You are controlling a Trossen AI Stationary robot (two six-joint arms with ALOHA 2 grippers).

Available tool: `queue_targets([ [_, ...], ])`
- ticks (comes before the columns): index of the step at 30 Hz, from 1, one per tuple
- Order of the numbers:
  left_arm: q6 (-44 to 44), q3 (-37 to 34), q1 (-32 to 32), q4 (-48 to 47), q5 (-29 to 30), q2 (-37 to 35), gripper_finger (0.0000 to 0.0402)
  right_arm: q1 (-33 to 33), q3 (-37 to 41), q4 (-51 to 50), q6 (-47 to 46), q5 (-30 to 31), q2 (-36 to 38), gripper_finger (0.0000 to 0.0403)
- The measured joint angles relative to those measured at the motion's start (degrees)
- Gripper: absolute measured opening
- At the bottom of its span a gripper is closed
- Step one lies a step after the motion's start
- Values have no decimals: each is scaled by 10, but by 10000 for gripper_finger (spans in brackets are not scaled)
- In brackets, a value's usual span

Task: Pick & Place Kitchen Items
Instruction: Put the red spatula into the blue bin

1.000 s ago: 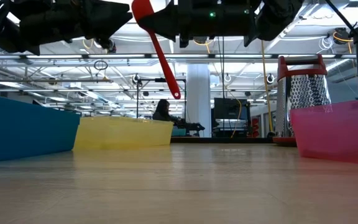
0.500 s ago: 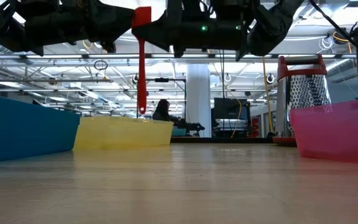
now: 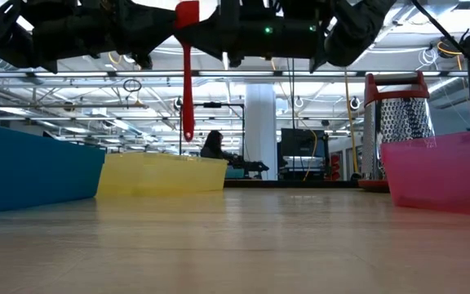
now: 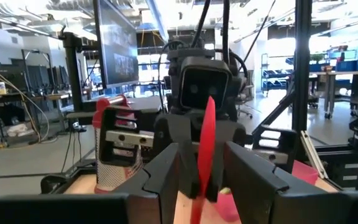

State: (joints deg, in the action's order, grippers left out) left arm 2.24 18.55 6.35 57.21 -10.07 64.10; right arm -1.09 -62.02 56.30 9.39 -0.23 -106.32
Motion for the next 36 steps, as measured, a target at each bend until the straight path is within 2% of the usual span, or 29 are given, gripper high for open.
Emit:
queue_targets([
  [5,2,1,0,1,6,0,131,-4,-31,-19,-10,-1,-2,21],
  [10,8,8,0,0,11,0,131,-2,-61,-47,-7,0,-36,21],
  [13,9,8,-1,-3,10,0,124,-2,-64,-32,-6,1,-44,21],
  [20,32,8,-1,-15,11,-1,20,-4,-63,-19,-4,1,-45,33],
  [25,15,9,-2,-34,40,-1,32,-5,-62,-31,-3,4,-45,47],
  [31,15,8,-21,-39,54,-1,19,0,-62,-69,7,22,-45,83],
  [36,28,8,-55,-46,132,-15,19,1,-62,-117,-10,32,-13,125],
])
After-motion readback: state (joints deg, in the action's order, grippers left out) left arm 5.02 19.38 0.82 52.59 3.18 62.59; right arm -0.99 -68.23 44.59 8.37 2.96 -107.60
